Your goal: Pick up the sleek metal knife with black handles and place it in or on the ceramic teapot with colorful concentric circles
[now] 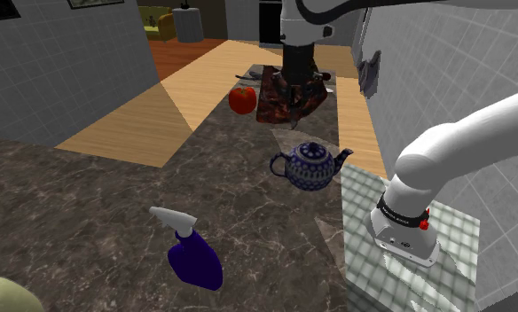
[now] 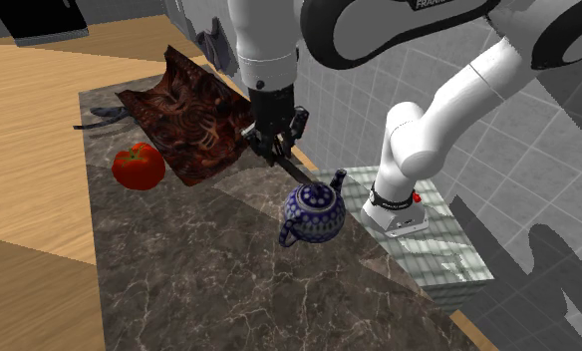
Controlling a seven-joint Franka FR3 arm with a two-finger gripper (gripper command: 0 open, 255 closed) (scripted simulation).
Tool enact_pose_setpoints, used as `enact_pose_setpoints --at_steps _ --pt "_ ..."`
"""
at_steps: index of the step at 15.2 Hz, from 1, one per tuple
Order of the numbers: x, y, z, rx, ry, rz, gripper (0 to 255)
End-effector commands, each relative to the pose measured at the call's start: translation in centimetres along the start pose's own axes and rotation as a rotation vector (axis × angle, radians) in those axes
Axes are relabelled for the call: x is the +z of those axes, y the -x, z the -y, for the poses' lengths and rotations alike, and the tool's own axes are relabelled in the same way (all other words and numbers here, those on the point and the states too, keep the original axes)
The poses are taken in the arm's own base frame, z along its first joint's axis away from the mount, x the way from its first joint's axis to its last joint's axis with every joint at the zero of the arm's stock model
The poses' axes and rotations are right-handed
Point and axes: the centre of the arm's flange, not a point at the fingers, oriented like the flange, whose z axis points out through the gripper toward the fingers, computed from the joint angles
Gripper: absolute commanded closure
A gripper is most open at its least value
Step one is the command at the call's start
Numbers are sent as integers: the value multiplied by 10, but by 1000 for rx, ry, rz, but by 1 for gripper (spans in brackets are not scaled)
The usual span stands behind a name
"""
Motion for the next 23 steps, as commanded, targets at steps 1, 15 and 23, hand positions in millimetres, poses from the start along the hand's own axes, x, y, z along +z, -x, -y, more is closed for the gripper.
enact_pose_setpoints --at_steps 1,15,23 --pt "-1 17 -20 0 0 1 255" --pt "63 43 -45 0 0 1 255" --pt "76 43 -44 0 0 1 255"
